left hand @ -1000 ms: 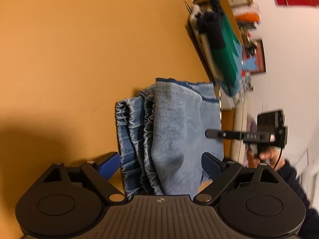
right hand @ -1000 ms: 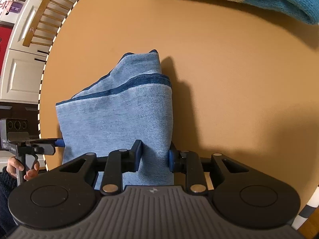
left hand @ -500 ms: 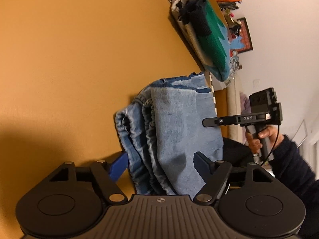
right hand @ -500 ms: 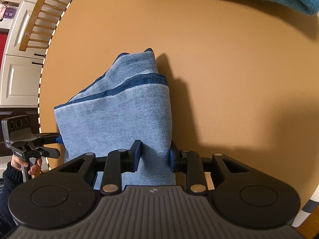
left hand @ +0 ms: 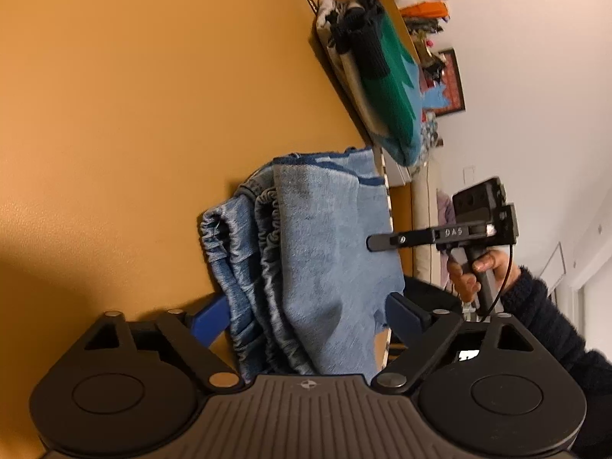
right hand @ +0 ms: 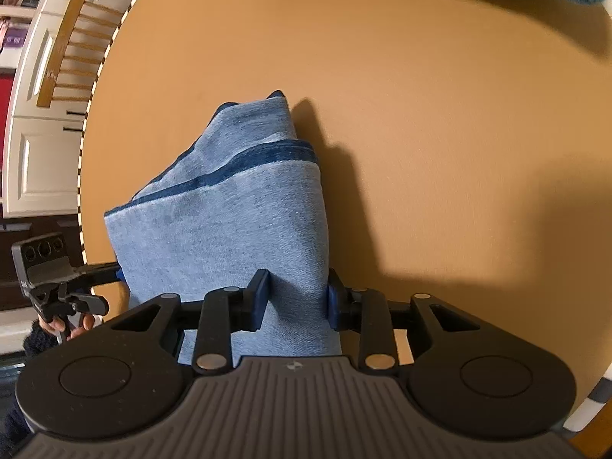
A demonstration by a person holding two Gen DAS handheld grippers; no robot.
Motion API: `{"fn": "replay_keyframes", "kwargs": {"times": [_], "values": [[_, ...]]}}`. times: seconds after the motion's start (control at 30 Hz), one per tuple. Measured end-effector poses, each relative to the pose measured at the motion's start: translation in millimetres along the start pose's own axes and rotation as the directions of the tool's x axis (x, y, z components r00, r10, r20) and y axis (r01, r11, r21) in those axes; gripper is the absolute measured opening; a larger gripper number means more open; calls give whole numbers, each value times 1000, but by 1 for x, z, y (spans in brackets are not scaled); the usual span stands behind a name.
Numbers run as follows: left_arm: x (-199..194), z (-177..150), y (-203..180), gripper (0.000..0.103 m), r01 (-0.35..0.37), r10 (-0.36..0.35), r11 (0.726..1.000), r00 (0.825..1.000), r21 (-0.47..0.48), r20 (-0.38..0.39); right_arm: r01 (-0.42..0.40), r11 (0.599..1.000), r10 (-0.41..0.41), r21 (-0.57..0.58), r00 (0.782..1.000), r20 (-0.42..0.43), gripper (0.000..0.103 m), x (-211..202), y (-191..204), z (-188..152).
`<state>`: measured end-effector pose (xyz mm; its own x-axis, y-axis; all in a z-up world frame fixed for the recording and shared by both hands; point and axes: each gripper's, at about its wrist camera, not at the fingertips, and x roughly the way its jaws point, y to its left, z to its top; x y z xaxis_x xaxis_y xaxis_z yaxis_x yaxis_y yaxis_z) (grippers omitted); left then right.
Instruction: Fold clothes
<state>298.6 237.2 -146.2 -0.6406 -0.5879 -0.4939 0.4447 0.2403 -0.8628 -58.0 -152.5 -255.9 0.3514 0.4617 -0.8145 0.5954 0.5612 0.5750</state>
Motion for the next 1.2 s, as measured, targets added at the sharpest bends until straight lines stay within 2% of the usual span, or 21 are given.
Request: {"fn": "replay_keyframes", "kwargs": {"times": [0.2,0.27,0.3,0.33,0.37,0.47,0.6,0.73,0.93,1.2], "values": [[23,-5,-17,93,-25,25,999,999,-24,23,0,1000,0,-9,1000,0,32,1,0,1],[25,-9,-19,88,-34,36,998,998,-50,43,-5,1000,5,-8,1000,4,32,0,-1,0],[25,-8,-18,77,-52,56,996,997,-71,50,-7,1000,7,-8,1000,6,32,0,-1,0],[25,-8,-17,53,-75,81,993,995,-93,55,-7,1000,7,-13,1000,8,32,0,-1,0],[23,-7,-14,40,-114,121,986,991,-122,48,-6,1000,6,-19,1000,11,32,-1,-1,0],[23,-10,-14,37,-143,152,979,987,-146,49,-3,999,4,-38,1000,19,31,-2,0,-1],[25,-13,-50,34,-293,293,956,953,-19,77,-4,999,5,-39,1000,24,31,-4,-2,-1],[24,-17,-69,32,-348,342,937,934,39,106,-5,998,7,-56,999,35,29,-6,0,-3],[24,-18,-88,30,-384,372,919,919,88,127,23,990,-11,-136,997,82,24,-15,11,-14],[18,-17,-108,30,-399,384,910,914,116,134,8,993,7,-120,992,129,24,-31,12,-30]]}}
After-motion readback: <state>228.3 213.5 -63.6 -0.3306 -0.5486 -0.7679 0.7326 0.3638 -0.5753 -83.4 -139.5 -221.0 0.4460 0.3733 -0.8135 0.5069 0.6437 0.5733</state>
